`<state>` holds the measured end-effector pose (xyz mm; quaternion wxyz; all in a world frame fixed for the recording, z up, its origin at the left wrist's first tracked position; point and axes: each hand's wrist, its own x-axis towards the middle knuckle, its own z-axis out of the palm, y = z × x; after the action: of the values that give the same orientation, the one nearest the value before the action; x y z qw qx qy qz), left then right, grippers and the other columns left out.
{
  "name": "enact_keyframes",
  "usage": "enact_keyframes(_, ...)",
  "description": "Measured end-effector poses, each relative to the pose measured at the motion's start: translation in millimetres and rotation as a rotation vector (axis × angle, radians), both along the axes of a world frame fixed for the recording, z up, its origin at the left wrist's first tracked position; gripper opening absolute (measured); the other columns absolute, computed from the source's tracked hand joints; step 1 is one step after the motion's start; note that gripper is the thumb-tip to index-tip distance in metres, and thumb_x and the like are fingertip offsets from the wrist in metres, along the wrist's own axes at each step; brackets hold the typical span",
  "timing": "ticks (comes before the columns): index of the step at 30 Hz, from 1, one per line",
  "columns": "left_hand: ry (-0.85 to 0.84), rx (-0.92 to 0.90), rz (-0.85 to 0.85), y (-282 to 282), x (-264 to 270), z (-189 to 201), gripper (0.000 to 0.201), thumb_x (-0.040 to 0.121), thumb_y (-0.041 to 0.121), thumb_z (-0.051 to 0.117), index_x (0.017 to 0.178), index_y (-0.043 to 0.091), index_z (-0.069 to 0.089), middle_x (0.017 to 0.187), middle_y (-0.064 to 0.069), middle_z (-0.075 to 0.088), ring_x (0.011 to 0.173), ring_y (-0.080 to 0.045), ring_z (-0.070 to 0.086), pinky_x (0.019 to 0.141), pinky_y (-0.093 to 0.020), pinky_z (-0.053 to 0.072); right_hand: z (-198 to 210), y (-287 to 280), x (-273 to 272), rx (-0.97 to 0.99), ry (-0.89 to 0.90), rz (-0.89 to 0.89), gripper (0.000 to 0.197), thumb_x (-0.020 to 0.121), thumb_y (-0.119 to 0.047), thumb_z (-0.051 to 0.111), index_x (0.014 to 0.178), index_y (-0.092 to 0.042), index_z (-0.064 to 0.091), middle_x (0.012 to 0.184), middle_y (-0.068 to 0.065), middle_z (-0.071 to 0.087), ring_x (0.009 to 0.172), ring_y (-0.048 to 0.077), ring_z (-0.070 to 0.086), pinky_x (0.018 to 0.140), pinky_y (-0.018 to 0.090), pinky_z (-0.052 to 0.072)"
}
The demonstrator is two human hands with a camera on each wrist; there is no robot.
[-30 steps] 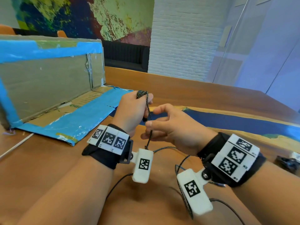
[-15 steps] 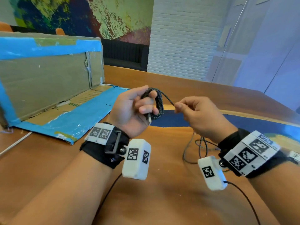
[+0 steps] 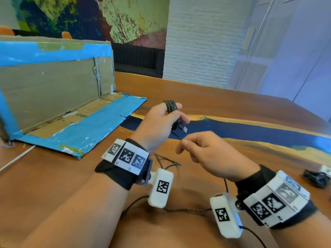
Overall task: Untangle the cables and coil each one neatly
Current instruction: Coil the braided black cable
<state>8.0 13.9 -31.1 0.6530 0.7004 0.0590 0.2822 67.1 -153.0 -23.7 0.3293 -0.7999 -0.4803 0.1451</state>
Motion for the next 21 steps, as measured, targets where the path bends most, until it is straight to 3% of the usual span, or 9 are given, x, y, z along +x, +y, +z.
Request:
enact_keyframes(2, 0.107, 0.129, -0.040, -5, -4, 2, 0.018, 0.102, 0.014, 0.055, 0.112, 0.013, 0.070, 0.102, -0.004, 0.076, 0.097, -0.016, 0.070, 0.097, -0.040, 0.053, 1, -11, 8, 0.058, 0.062, -0.004, 0.032, 0.105, -0.043, 0.051, 0.092, -0.028, 0.076, 0.063, 0.001, 0.043, 0.055, 0.016, 0.036, 0.058, 0.032, 0.031)
enact_keyframes(6, 0.285, 0.413, -0.136, -6, -8, 4, 0.027, 0.087, 0.020, 0.062, 0.114, 0.019, 0.066, 0.100, -0.002, 0.074, 0.095, -0.021, 0.068, 0.098, -0.045, 0.051, -8, -25, 19, 0.171, 0.119, -0.038, 0.013, 0.098, -0.025, 0.068, 0.100, -0.030, 0.079, 0.080, 0.004, 0.073, 0.068, 0.005, 0.060, 0.069, 0.021, 0.043)
enact_keyframes(8, 0.361, 0.541, -0.176, -7, -9, 2, 0.029, 0.090, 0.014, 0.064, 0.118, 0.022, 0.061, 0.099, -0.004, 0.073, 0.091, -0.023, 0.067, 0.092, -0.047, 0.054, -14, -27, 25, 0.225, 0.060, -0.106, 0.011, 0.095, -0.023, 0.072, 0.089, -0.028, 0.078, 0.067, 0.008, 0.064, 0.061, 0.011, 0.054, 0.065, 0.028, 0.043)
enact_keyframes(10, 0.400, 0.611, -0.189, -8, -5, -2, 0.034, 0.090, 0.013, 0.068, 0.120, 0.024, 0.058, 0.097, -0.001, 0.070, 0.085, -0.023, 0.067, 0.087, -0.050, 0.054, -17, -27, 29, 0.246, -0.047, -0.171, 0.015, 0.093, -0.027, 0.074, 0.078, -0.024, 0.074, 0.056, 0.003, 0.051, 0.054, 0.010, 0.043, 0.058, 0.028, 0.038)
enact_keyframes(13, 0.426, 0.671, -0.146, -7, -1, -7, 0.034, 0.088, 0.021, 0.075, 0.118, 0.025, 0.059, 0.094, 0.004, 0.069, 0.081, -0.015, 0.065, 0.085, -0.048, 0.056, -18, -26, 29, 0.289, -0.194, -0.194, 0.022, 0.096, -0.032, 0.070, 0.075, -0.025, 0.070, 0.059, 0.004, 0.055, 0.052, 0.006, 0.040, 0.053, 0.026, 0.036)
enact_keyframes(15, 0.429, 0.730, -0.128, -6, -1, -7, 0.024, 0.091, 0.031, 0.072, 0.112, 0.025, 0.062, 0.090, 0.007, 0.071, 0.080, -0.012, 0.068, 0.084, -0.044, 0.058, -16, -26, 29, 0.318, -0.258, -0.196, 0.025, 0.099, -0.033, 0.065, 0.075, -0.027, 0.068, 0.058, -0.001, 0.053, 0.053, 0.007, 0.040, 0.052, 0.025, 0.034)
enact_keyframes(16, 0.418, 0.748, -0.135, -7, -3, -6, 0.017, 0.095, 0.035, 0.068, 0.106, 0.023, 0.064, 0.083, 0.006, 0.073, 0.075, -0.013, 0.069, 0.080, -0.043, 0.059, -15, -26, 29, 0.318, -0.277, -0.200, 0.027, 0.100, -0.034, 0.062, 0.074, -0.027, 0.067, 0.055, -0.005, 0.049, 0.052, 0.007, 0.039, 0.051, 0.024, 0.033)
enact_keyframes(18, 0.395, 0.750, -0.166, -9, -6, -3, 0.023, 0.101, 0.037, 0.061, 0.095, 0.015, 0.064, 0.070, -0.001, 0.072, 0.066, -0.020, 0.069, 0.071, -0.043, 0.060, -13, -26, 32, 0.301, -0.257, -0.206, 0.035, 0.103, -0.037, 0.056, 0.072, -0.024, 0.064, 0.050, -0.008, 0.042, 0.048, 0.008, 0.035, 0.047, 0.022, 0.031)
enact_keyframes(21, 0.374, 0.516, -0.305, -5, -8, 1, 0.032, 0.100, 0.025, 0.063, 0.089, -0.003, 0.056, 0.058, -0.010, 0.059, 0.057, -0.028, 0.058, 0.067, -0.045, 0.053, -7, -27, 33, 0.239, -0.106, -0.175, 0.048, 0.105, -0.043, 0.048, 0.066, -0.016, 0.058, 0.052, -0.004, 0.033, 0.046, 0.012, 0.028, 0.045, 0.020, 0.027)
